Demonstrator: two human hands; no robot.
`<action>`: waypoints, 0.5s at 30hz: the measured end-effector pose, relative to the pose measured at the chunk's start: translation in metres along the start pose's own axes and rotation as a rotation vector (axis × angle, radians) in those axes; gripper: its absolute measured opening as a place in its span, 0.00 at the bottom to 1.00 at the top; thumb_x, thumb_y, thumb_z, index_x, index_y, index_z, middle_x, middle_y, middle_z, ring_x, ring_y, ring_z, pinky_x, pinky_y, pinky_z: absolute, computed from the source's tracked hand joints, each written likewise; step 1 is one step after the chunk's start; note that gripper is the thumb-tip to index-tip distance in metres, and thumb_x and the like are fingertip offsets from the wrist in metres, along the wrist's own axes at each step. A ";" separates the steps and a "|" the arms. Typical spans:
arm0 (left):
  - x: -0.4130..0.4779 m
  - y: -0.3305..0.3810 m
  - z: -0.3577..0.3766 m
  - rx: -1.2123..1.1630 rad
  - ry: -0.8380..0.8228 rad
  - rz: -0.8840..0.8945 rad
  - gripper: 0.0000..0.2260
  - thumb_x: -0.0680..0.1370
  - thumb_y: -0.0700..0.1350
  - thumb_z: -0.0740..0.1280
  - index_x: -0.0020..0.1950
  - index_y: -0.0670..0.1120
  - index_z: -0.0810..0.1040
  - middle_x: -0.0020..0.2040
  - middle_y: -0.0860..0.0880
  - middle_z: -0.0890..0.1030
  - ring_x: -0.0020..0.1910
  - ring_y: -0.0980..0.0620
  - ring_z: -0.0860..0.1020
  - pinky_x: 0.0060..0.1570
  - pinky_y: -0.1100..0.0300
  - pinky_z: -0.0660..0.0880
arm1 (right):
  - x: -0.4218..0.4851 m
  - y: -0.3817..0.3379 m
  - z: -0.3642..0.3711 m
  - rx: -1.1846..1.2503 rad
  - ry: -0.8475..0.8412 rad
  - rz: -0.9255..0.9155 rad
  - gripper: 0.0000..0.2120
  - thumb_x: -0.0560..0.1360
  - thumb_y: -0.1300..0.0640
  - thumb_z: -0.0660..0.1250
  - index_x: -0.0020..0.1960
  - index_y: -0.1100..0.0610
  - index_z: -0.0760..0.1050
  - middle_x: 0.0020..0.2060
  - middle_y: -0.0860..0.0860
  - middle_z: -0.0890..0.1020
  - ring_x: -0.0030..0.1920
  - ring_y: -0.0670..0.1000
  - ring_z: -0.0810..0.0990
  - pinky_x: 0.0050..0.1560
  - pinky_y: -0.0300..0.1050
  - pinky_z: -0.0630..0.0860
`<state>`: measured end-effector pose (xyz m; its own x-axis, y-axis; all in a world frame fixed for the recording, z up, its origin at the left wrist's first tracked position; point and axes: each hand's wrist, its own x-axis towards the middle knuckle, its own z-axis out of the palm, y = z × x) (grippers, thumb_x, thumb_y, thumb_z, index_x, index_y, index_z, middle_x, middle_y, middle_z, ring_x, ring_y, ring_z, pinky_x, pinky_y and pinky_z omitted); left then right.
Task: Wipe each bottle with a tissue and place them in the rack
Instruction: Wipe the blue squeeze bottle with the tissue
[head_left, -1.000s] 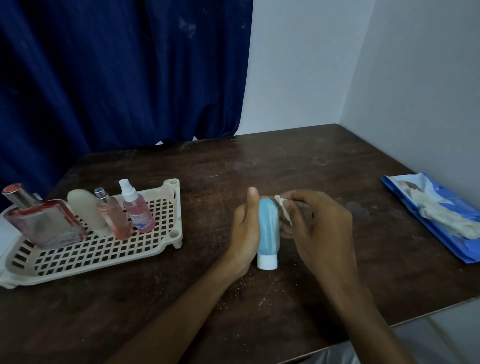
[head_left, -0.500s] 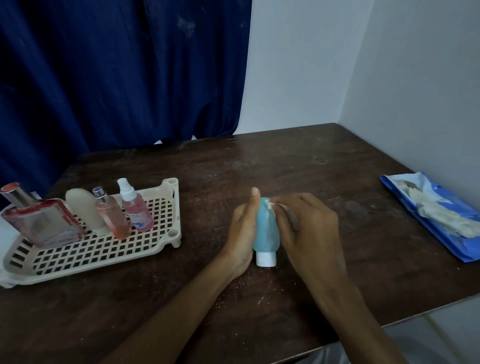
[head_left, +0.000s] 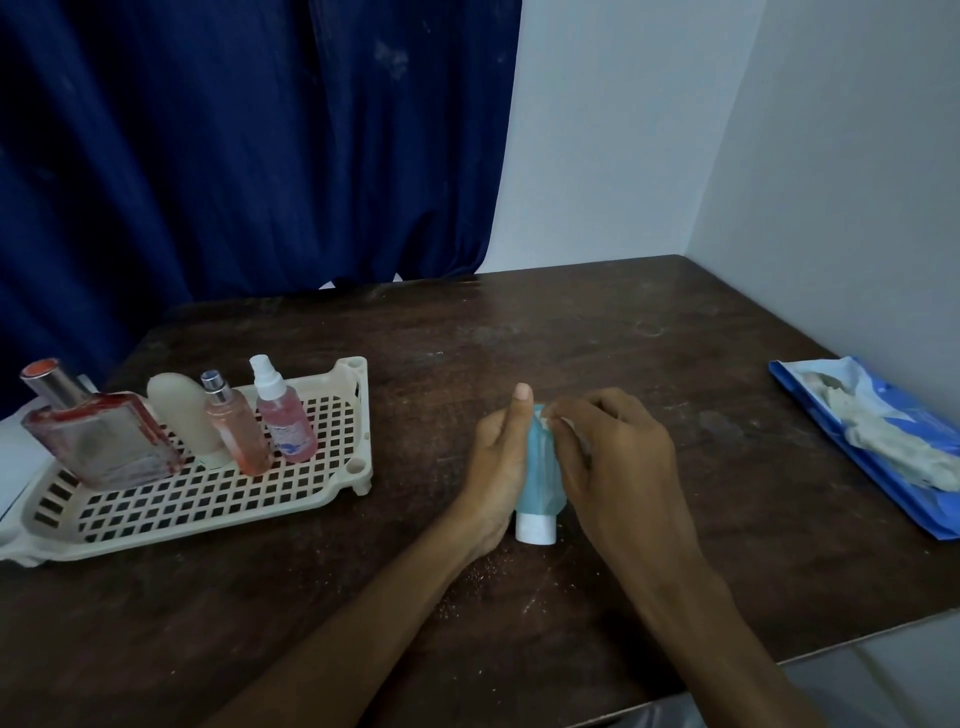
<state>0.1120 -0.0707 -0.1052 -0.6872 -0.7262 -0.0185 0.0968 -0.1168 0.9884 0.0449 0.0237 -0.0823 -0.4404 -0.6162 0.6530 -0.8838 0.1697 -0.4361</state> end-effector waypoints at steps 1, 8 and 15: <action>0.000 0.001 0.000 -0.004 0.002 -0.002 0.26 0.83 0.58 0.55 0.48 0.37 0.80 0.41 0.41 0.81 0.40 0.48 0.80 0.40 0.57 0.78 | -0.002 0.000 0.000 0.043 -0.022 0.014 0.04 0.75 0.65 0.69 0.48 0.60 0.83 0.42 0.53 0.80 0.41 0.51 0.77 0.39 0.38 0.72; 0.001 0.001 0.000 0.027 -0.008 -0.014 0.25 0.81 0.61 0.56 0.48 0.40 0.79 0.40 0.42 0.81 0.39 0.48 0.80 0.38 0.57 0.77 | -0.002 0.010 -0.005 -0.011 0.030 -0.032 0.02 0.75 0.64 0.71 0.46 0.61 0.83 0.40 0.53 0.81 0.38 0.51 0.79 0.37 0.46 0.79; 0.001 0.004 -0.001 -0.002 -0.019 0.013 0.26 0.84 0.57 0.53 0.52 0.41 0.84 0.46 0.44 0.86 0.42 0.51 0.83 0.44 0.59 0.80 | -0.018 0.004 -0.005 -0.011 0.017 -0.045 0.06 0.75 0.62 0.69 0.48 0.60 0.84 0.44 0.53 0.82 0.41 0.48 0.80 0.41 0.31 0.72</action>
<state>0.1127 -0.0722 -0.1013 -0.6993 -0.7148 -0.0028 0.1071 -0.1086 0.9883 0.0489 0.0392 -0.0931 -0.4030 -0.6105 0.6818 -0.9043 0.1508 -0.3994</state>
